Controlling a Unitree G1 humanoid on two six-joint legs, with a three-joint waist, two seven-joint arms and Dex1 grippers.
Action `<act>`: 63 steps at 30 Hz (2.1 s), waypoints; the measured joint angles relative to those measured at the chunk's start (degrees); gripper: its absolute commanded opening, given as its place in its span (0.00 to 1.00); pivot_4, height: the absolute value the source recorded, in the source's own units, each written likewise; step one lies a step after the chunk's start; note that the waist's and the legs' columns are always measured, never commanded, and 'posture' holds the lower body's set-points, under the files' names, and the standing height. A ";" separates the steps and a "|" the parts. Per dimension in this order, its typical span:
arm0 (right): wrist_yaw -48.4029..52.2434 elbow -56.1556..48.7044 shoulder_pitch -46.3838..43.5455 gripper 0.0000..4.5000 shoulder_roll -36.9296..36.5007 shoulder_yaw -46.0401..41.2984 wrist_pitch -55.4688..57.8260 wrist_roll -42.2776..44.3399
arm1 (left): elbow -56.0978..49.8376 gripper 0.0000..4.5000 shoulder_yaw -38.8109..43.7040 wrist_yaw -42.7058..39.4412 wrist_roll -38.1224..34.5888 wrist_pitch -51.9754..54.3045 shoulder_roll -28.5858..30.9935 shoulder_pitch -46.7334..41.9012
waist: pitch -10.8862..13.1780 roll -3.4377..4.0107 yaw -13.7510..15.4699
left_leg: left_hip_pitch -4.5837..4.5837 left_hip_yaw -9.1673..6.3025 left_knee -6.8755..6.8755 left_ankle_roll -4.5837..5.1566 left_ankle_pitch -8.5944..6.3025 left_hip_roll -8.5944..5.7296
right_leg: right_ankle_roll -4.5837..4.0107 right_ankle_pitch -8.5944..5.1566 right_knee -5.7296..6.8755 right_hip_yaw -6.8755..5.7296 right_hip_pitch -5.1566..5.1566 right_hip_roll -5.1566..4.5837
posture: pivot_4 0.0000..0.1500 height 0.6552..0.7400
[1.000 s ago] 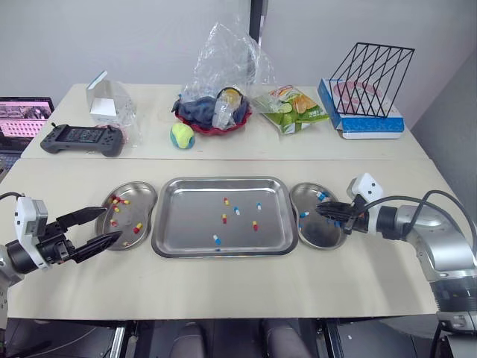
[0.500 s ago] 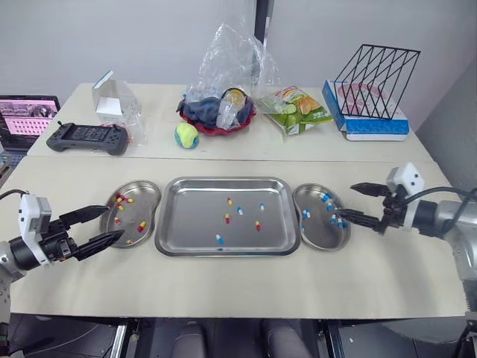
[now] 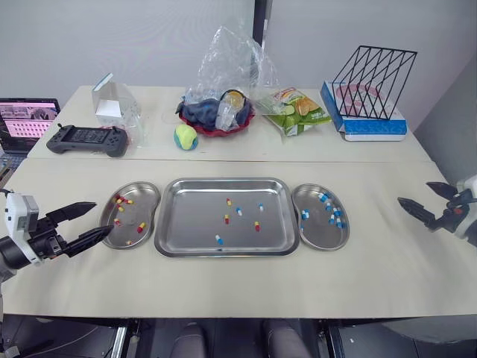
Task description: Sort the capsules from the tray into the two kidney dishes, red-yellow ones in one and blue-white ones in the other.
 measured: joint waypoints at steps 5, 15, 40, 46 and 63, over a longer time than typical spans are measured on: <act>0.22 -0.17 0.78 1.00 1.08 0.08 -0.40 0.04 | 1.16 1.00 0.07 0.04 0.01 -0.45 0.00 0.01 | 0.00 0.01 0.02 | 0.00 0.00 0.00 0.00 0.00 0.00 | 0.00 0.00 0.00 0.00 0.02 -0.01 | 1.00 0.73; 0.32 -0.34 0.47 1.00 1.89 0.17 -0.31 0.09 | 1.73 1.00 0.07 0.18 0.39 -0.76 0.00 -0.78 | 0.00 0.03 0.36 | 0.01 0.00 0.00 0.00 0.00 -0.01 | 0.00 0.00 -0.01 0.00 0.04 -0.01 | 1.00 0.73; 5.26 -26.51 -9.37 1.00 9.32 15.80 18.04 4.45 | -1.99 1.00 2.59 1.05 -0.70 -0.41 0.38 4.08 | 0.04 0.11 -0.24 | 0.02 -0.03 -0.01 0.00 0.00 0.08 | -0.04 -0.03 0.11 -0.02 -0.04 0.07 | 1.00 0.73; 2.79 -39.33 -11.26 1.00 16.46 26.35 24.94 4.40 | -4.67 1.00 3.48 1.08 -1.70 0.97 0.11 7.45 | 0.04 0.10 0.63 | -0.11 -0.03 0.01 0.00 0.00 0.07 | -0.04 -0.04 0.01 -0.10 -0.08 0.01 | 1.00 0.73; -12.60 -42.89 -15.22 1.00 33.16 45.16 40.42 -4.48 | -7.65 1.00 4.77 2.25 -2.72 1.53 -0.01 9.91 | 0.00 0.02 0.49 | -0.15 -0.06 0.02 -0.01 0.00 0.09 | -0.14 -0.09 0.17 -0.15 -0.20 0.04 | 1.00 0.73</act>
